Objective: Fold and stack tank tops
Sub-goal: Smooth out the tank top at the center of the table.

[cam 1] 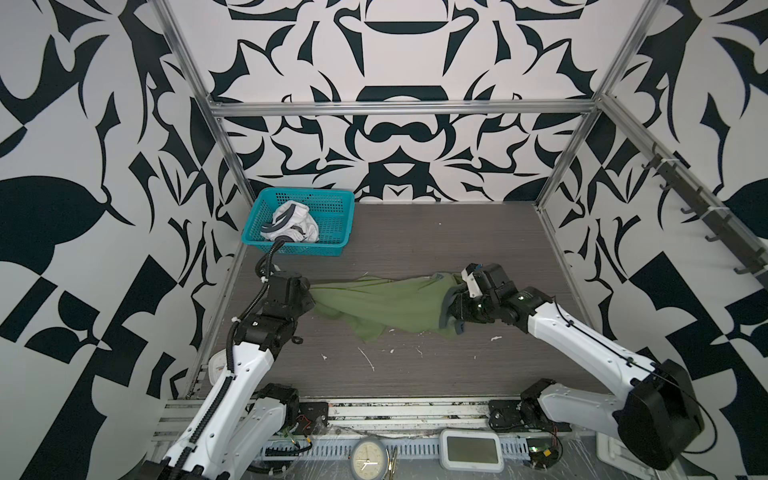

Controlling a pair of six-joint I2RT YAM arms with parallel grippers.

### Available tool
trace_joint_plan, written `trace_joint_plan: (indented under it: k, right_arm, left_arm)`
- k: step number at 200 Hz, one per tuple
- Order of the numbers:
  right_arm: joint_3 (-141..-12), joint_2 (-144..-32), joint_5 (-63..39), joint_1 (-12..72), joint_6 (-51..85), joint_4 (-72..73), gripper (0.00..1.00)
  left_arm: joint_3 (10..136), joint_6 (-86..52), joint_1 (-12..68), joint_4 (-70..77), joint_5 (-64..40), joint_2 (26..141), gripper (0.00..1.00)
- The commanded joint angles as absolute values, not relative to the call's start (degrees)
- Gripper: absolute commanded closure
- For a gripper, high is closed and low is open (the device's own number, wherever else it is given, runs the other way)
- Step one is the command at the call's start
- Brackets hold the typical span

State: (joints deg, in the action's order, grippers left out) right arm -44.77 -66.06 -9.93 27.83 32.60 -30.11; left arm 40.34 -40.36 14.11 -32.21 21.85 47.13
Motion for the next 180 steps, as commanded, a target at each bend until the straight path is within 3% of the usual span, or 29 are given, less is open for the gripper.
trace_joint_plan:
  k: [1,25,55,118,180]
  right_arm:
    - [-49.10,-60.91,-2.73,26.57,29.45,-33.02,0.48]
    - [-49.04,-58.81,-0.88,19.79,28.43,-36.01,0.46]
    - [-49.04,-65.98,-5.70,9.45,28.41,-34.58,0.49]
    - [-54.50,-85.20,-6.55,6.79,25.50,-25.35,0.56]
    - [-56.38,-93.63,-5.69,6.69,25.50,-20.96,0.61]
  left_arm:
    - [42.90,-41.82,13.71,-34.45,28.98,47.64,1.00]
    - [42.43,-41.66,13.71,-33.76,28.82,48.78,1.00]
    - [40.97,-42.01,13.61,-32.48,28.30,48.60,1.00]
    - [40.61,-41.66,13.60,-32.15,27.39,48.60,1.00]
    - [39.41,-42.01,13.58,-30.50,26.01,49.16,1.00]
